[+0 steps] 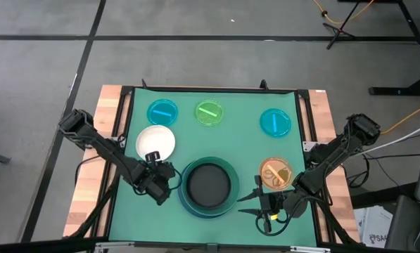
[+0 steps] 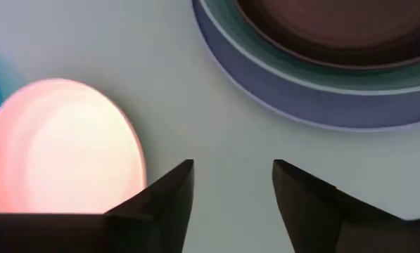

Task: Stack plastic plates
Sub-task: Stack the white plate on top of the black plate

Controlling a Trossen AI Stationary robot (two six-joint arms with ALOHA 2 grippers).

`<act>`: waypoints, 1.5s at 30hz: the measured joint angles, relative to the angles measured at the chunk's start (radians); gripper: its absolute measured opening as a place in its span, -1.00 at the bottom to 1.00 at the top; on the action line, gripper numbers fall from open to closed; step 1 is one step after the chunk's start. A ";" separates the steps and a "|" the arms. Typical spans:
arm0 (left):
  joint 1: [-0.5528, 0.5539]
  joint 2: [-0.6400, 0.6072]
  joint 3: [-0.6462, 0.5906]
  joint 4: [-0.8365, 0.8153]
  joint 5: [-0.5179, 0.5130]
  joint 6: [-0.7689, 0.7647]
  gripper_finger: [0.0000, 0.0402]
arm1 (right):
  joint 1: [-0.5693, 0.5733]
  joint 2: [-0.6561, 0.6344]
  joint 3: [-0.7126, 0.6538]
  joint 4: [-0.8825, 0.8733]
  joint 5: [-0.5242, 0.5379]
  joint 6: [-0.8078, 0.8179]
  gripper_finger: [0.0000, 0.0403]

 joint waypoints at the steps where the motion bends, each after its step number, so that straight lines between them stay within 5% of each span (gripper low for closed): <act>1: 0.006 0.000 0.000 0.002 -0.010 0.015 -0.05 | 0.000 0.000 0.000 0.000 0.000 0.000 -0.34; 16: 0.054 0.000 -0.012 -0.063 0.005 0.097 -0.11 | 0.000 0.000 0.000 0.000 0.000 0.000 -0.34; 28: 0.112 0.001 -0.267 -0.015 0.164 0.128 -0.11 | 0.000 0.000 0.000 -0.001 0.000 0.000 -0.34; 45: 0.120 0.001 -0.359 0.070 0.069 0.227 -0.12 | 0.000 0.000 0.000 0.000 0.000 0.000 -0.34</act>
